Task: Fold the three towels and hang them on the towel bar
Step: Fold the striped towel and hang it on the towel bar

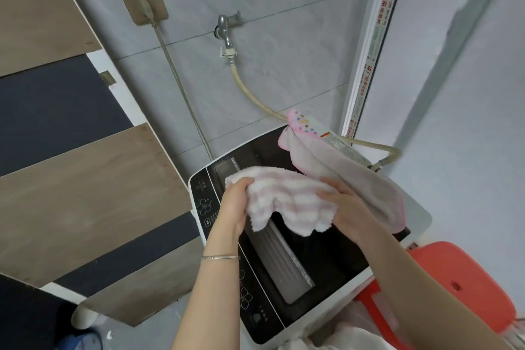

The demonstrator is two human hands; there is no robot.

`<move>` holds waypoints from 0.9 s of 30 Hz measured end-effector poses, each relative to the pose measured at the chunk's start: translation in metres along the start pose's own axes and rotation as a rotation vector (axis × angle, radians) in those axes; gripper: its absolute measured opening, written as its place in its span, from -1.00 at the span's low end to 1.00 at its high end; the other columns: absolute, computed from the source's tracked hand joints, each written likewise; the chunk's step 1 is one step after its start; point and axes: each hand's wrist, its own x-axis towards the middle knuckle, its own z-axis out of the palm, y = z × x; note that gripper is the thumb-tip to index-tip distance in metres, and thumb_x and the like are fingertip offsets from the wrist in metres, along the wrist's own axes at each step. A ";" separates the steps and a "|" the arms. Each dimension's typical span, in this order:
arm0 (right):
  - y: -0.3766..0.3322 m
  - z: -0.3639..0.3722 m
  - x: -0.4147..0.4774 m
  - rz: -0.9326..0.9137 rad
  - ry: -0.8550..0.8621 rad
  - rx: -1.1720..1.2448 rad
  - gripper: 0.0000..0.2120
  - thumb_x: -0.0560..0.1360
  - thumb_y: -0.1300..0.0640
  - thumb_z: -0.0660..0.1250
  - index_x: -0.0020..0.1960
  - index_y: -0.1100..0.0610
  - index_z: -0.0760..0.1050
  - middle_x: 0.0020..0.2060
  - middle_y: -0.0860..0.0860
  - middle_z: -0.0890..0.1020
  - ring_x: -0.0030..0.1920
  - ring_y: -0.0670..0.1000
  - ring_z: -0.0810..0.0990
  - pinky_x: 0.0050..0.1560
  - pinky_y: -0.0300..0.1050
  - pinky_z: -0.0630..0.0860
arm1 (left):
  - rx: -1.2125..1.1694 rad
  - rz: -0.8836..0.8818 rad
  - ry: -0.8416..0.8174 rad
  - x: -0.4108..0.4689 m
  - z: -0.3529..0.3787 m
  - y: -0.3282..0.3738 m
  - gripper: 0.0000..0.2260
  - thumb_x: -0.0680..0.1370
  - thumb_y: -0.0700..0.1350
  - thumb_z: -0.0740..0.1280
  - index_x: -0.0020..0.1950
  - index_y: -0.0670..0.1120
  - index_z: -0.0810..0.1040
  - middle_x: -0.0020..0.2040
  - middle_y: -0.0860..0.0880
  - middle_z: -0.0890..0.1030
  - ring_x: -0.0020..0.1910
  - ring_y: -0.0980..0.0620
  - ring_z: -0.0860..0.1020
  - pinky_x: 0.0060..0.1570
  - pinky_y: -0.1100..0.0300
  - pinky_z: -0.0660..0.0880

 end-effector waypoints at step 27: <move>0.019 -0.010 0.024 0.147 0.267 -0.649 -0.49 0.48 -0.07 0.31 0.33 0.15 0.35 0.23 0.03 0.44 0.21 0.06 0.41 0.17 -0.08 0.34 | 0.514 0.020 -0.106 0.026 -0.038 -0.044 -0.64 0.61 0.00 0.17 0.32 -0.18 0.43 0.15 0.01 0.50 0.13 0.02 0.47 0.16 0.21 0.34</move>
